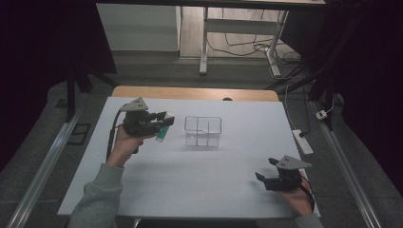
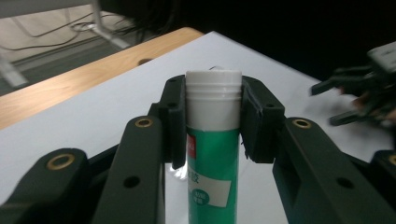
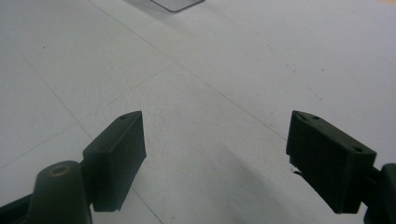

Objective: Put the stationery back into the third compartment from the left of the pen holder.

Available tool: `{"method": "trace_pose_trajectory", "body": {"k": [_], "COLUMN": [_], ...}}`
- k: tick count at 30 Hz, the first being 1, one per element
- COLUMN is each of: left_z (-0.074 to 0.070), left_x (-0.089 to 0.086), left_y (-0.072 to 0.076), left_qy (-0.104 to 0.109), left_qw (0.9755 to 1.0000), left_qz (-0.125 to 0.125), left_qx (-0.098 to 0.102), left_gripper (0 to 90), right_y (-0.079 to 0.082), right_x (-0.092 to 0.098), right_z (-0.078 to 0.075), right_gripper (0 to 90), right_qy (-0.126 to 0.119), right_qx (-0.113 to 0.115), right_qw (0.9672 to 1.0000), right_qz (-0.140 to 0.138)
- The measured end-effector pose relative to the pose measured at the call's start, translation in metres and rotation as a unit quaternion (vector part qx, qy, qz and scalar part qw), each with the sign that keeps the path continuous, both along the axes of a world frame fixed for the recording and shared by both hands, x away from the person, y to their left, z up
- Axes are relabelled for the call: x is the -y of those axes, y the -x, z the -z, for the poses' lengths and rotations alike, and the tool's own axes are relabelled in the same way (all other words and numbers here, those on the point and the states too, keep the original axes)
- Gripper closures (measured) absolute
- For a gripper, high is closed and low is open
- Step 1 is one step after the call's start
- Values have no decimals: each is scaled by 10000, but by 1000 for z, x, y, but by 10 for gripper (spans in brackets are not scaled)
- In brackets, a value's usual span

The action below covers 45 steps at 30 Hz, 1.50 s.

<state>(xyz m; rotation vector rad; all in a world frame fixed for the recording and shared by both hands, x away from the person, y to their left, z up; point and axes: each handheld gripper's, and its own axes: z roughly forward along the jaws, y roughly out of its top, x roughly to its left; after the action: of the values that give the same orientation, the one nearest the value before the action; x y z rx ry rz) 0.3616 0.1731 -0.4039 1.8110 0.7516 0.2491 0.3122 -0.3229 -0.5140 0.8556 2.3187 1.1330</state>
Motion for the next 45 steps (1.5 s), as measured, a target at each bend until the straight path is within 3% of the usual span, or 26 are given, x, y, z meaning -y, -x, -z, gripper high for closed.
{"method": "trace_pose_trajectory", "body": {"k": [9,22,30,45], "left_z": [-2,-3,-4,1], "left_x": [10,28,43,67], "left_y": [1,-5,-17,-39], "left_qy": [-303,-252,-146,-150], "left_qw": [9993,9993,9996,9998], "left_qz": [-116,-21,39,38], "left_qx": [167,262,226,148], "left_gripper": [642,642,642,641], "right_y": [1,1,2,1], "right_x": [0,0,1,1], "right_z": [-1,-1,-3,-2], "right_gripper": [192,191,191,191], "right_qy": [-2,-59,-69,-78], "right_qx": [25,51,65,47], "right_qw": [10000,10000,10000,10000], "right_qz": [9,14,3,5]}}
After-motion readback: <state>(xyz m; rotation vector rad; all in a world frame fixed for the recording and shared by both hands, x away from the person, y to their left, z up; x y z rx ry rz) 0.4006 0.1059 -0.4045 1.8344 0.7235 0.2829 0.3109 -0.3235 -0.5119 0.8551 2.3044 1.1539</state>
